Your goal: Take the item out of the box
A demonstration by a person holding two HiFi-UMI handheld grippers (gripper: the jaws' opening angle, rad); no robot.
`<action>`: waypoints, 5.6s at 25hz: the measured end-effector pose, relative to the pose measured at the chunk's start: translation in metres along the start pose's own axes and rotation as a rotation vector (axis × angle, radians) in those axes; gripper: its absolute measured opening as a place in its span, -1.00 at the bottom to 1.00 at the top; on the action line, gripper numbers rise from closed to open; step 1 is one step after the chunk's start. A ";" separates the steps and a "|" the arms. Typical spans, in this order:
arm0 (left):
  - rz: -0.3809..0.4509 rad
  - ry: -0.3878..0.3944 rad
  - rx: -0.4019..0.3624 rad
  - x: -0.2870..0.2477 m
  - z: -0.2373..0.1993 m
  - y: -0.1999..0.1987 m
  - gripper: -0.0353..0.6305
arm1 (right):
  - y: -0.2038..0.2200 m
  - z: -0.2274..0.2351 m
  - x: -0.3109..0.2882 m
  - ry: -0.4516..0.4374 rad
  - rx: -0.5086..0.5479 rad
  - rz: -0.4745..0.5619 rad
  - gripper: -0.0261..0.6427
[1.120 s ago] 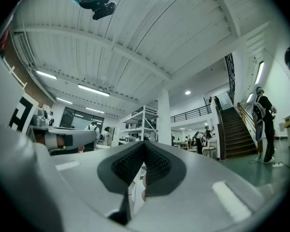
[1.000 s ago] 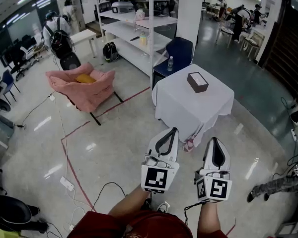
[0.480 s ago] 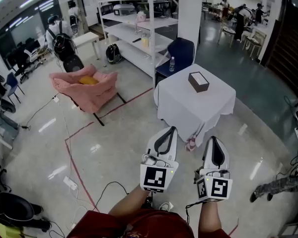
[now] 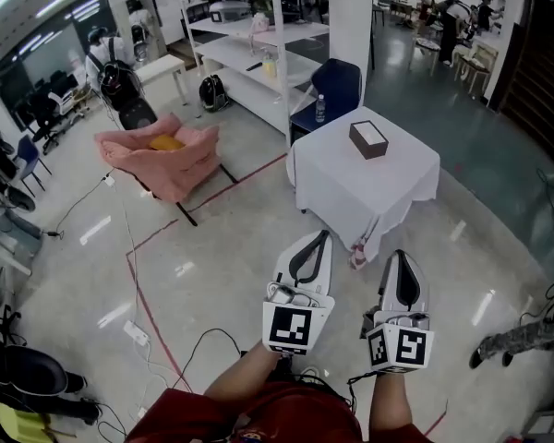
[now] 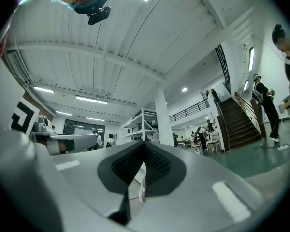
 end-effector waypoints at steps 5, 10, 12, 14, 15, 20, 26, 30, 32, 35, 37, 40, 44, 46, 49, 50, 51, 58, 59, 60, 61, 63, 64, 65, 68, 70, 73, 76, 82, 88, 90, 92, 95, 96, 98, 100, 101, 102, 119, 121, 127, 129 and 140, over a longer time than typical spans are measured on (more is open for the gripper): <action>-0.018 0.005 0.005 -0.009 0.008 0.011 -0.88 | 0.009 0.013 0.000 0.007 -0.009 -0.005 -0.92; -0.031 0.011 0.013 -0.027 0.005 0.021 -0.88 | 0.017 0.020 -0.018 0.002 0.002 -0.014 -0.92; -0.030 0.012 0.017 -0.036 0.001 0.024 -0.88 | 0.022 0.023 -0.027 0.003 0.005 -0.019 -0.92; -0.013 0.014 0.016 -0.047 -0.004 0.026 -0.88 | 0.026 0.025 -0.037 0.003 0.010 -0.022 -0.92; -0.002 0.015 0.016 -0.052 -0.007 0.027 -0.88 | 0.027 0.027 -0.042 0.005 0.013 -0.023 -0.92; -0.004 0.018 0.032 -0.081 -0.026 0.031 -0.88 | 0.035 0.031 -0.077 0.012 0.024 -0.032 -0.92; 0.021 0.031 0.033 -0.119 -0.060 0.032 -0.88 | 0.045 0.022 -0.127 0.017 0.042 -0.032 -0.92; 0.000 0.036 0.034 -0.146 -0.087 0.035 -0.88 | 0.048 0.019 -0.163 0.024 0.046 -0.039 -0.92; 0.001 0.037 0.032 -0.160 -0.100 0.034 -0.88 | 0.050 0.017 -0.182 0.025 0.050 -0.044 -0.92; 0.017 0.042 0.024 -0.177 -0.121 0.033 -0.88 | 0.056 0.011 -0.209 0.027 0.053 -0.053 -0.92; 0.009 0.041 0.026 -0.185 -0.137 0.033 -0.88 | 0.058 0.002 -0.225 0.022 0.060 -0.060 -0.92; 0.019 0.043 0.036 -0.195 -0.158 0.031 -0.88 | 0.059 -0.008 -0.246 0.015 0.086 -0.071 -0.92; 0.035 0.043 0.049 -0.209 -0.185 0.028 -0.88 | 0.061 -0.018 -0.275 0.012 0.100 -0.068 -0.92; 0.036 0.054 0.037 -0.216 -0.196 0.024 -0.88 | 0.060 -0.024 -0.287 0.011 0.107 -0.074 -0.92; 0.038 0.069 0.033 -0.229 -0.211 0.023 -0.88 | 0.060 -0.030 -0.303 0.015 0.125 -0.079 -0.92; 0.039 0.070 0.039 -0.233 -0.217 0.024 -0.88 | 0.062 -0.030 -0.309 0.019 0.122 -0.076 -0.92; 0.039 0.070 0.045 -0.238 -0.222 0.025 -0.88 | 0.063 -0.030 -0.314 0.026 0.115 -0.072 -0.92; 0.038 0.101 0.046 -0.260 -0.245 0.027 -0.88 | 0.068 -0.033 -0.334 0.070 0.131 -0.083 -0.92; 0.041 0.100 0.049 -0.263 -0.248 0.028 -0.88 | 0.069 -0.032 -0.337 0.074 0.137 -0.085 -0.92; 0.041 0.099 0.050 -0.266 -0.251 0.028 -0.88 | 0.070 -0.030 -0.340 0.080 0.138 -0.087 -0.92; 0.039 0.098 0.052 -0.269 -0.254 0.030 -0.88 | 0.072 -0.028 -0.343 0.088 0.136 -0.089 -0.92; 0.034 0.099 0.052 -0.276 -0.258 0.032 -0.88 | 0.076 -0.023 -0.350 0.101 0.130 -0.089 -0.92; 0.034 0.099 0.050 -0.281 -0.260 0.034 -0.88 | 0.078 -0.021 -0.354 0.102 0.127 -0.089 -0.92; 0.035 0.100 0.048 -0.286 -0.261 0.036 -0.88 | 0.081 -0.019 -0.359 0.099 0.125 -0.090 -0.92; 0.026 0.097 0.046 -0.303 -0.261 0.044 -0.88 | 0.093 -0.011 -0.374 0.090 0.118 -0.092 -0.92; 0.023 0.095 0.042 -0.317 -0.261 0.050 -0.88 | 0.100 -0.002 -0.386 0.091 0.108 -0.090 -0.92; 0.024 0.094 0.027 -0.342 -0.258 0.058 -0.88 | 0.112 0.016 -0.406 0.093 0.094 -0.081 -0.92; 0.017 0.096 0.008 -0.369 -0.256 0.065 -0.88 | 0.123 0.035 -0.427 0.092 0.079 -0.081 -0.92; 0.017 0.094 0.023 -0.426 -0.245 0.077 -0.88 | 0.134 0.074 -0.468 0.082 0.069 -0.087 -0.92; 0.023 0.098 0.042 -0.481 -0.229 0.090 -0.88 | 0.147 0.121 -0.499 0.098 0.053 -0.089 -0.92; 0.029 0.092 0.053 -0.498 -0.224 0.094 -0.88 | 0.152 0.136 -0.508 0.099 0.046 -0.092 -0.92; 0.030 0.083 0.058 -0.514 -0.221 0.098 -0.88 | 0.157 0.150 -0.517 0.100 0.041 -0.097 -0.92; 0.027 0.074 0.058 -0.540 -0.217 0.105 -0.88 | 0.164 0.171 -0.533 0.100 0.035 -0.101 -0.92; 0.026 0.073 0.056 -0.549 -0.215 0.108 -0.88 | 0.167 0.178 -0.539 0.098 0.035 -0.102 -0.92; 0.023 0.073 0.048 -0.565 -0.211 0.115 -0.88 | 0.173 0.191 -0.550 0.093 0.031 -0.103 -0.92; 0.021 0.069 0.048 -0.579 -0.206 0.121 -0.88 | 0.179 0.204 -0.559 0.091 0.023 -0.105 -0.92; 0.020 0.066 0.048 -0.585 -0.205 0.124 -0.88 | 0.182 0.209 -0.563 0.087 0.021 -0.105 -0.92; 0.018 0.064 0.046 -0.592 -0.203 0.127 -0.88 | 0.184 0.214 -0.568 0.083 0.020 -0.104 -0.92; 0.006 0.073 0.044 -0.659 -0.198 0.160 -0.88 | 0.220 0.256 -0.618 0.064 -0.009 -0.127 -0.92; 0.001 0.088 0.049 -0.668 -0.201 0.165 -0.88 | 0.224 0.258 -0.625 0.075 -0.006 -0.129 -0.92; 0.006 0.141 0.059 -0.702 -0.226 0.170 -0.88 | 0.234 0.256 -0.661 0.118 0.007 -0.133 -0.92; 0.007 0.154 0.061 -0.715 -0.240 0.171 -0.88 | 0.237 0.252 -0.678 0.131 0.011 -0.135 -0.92; 0.000 0.205 0.030 -0.795 -0.348 0.174 -0.88 | 0.255 0.210 -0.799 0.172 0.043 -0.162 -0.92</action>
Point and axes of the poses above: the fingertips, and each gripper's own axes: x backward along the fingers, z to its right, y out of its underside, the point moved 6 cm from there along x, backward along the fingers, and after that the axes turned 11 degrees about x, right-handed, at the moved point
